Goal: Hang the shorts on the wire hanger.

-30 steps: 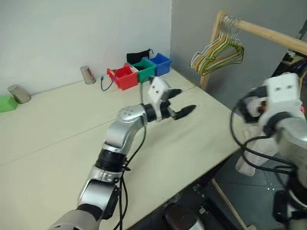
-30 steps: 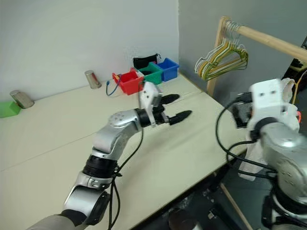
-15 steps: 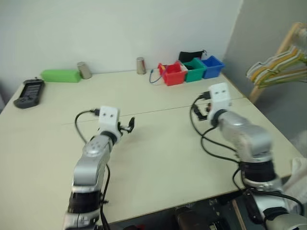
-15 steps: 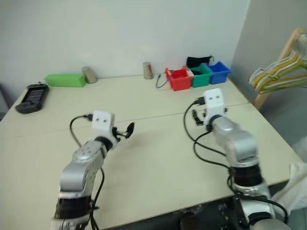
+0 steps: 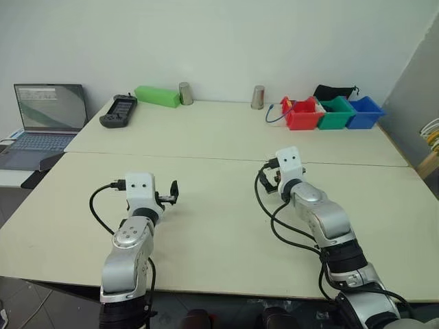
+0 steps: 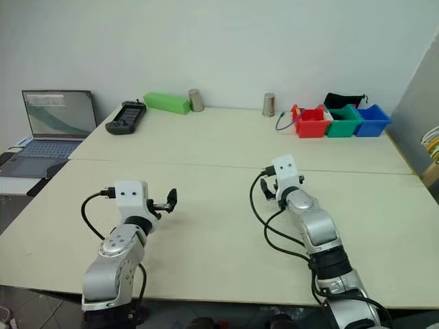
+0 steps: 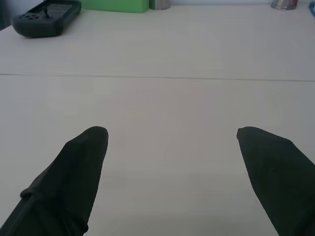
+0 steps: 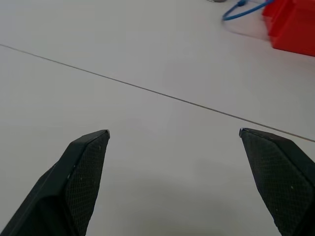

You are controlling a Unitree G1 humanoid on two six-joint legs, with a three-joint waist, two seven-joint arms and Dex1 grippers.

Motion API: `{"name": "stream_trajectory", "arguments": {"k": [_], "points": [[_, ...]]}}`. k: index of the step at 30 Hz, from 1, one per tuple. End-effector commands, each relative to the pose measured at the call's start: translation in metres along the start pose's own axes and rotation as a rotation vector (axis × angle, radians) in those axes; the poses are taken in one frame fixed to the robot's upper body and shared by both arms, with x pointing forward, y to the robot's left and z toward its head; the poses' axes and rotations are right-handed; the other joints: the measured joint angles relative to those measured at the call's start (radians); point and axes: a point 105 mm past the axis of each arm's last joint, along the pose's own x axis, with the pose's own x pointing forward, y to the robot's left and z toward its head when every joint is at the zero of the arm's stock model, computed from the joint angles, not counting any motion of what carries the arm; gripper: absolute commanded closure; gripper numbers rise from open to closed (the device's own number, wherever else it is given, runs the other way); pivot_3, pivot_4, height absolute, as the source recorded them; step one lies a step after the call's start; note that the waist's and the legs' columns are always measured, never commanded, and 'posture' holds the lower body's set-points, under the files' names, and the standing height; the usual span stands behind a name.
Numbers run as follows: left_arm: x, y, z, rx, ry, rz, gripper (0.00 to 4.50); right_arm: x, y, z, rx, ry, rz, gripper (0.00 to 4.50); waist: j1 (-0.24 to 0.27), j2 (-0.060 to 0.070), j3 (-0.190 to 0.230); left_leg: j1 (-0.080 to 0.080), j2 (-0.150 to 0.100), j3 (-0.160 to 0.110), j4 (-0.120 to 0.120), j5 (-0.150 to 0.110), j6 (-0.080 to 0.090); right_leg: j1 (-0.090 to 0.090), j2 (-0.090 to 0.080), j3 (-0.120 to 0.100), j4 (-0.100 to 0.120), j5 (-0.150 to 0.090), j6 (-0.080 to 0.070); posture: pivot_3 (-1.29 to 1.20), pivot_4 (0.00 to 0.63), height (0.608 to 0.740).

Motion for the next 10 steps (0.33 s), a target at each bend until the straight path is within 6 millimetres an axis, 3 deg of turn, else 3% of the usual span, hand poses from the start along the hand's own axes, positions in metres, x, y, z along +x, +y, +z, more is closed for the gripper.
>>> {"name": "stream_trajectory", "arguments": {"k": [1,5,10], "points": [[0.004,-0.005,0.008,0.015,-0.041,-0.03,0.0,-0.015,-0.03,-0.004,0.02,-0.01,-0.138,0.02,0.0,-0.001,-0.006,0.0,0.0,0.0,0.0,0.0,0.0,0.0,0.0,-0.001,0.0,0.0,0.0,0.03,0.01,0.74],[0.012,-0.011,0.009,0.016,-0.038,-0.069,0.0,-0.023,-0.043,-0.009,0.022,-0.002,-0.195,0.02,-0.014,0.002,-0.01,0.0,0.0,0.002,0.001,0.0,0.0,0.0,0.001,0.0,0.0,0.0,0.0,-0.01,0.01,0.74],[0.018,-0.014,0.013,0.006,-0.041,-0.094,0.0,-0.025,-0.04,-0.006,0.024,-0.013,-0.187,0.02,-0.045,0.004,-0.014,0.0,0.001,0.002,0.001,0.0,0.0,0.001,0.002,0.001,0.0,0.0,0.0,-0.07,0.01,0.74]]}}
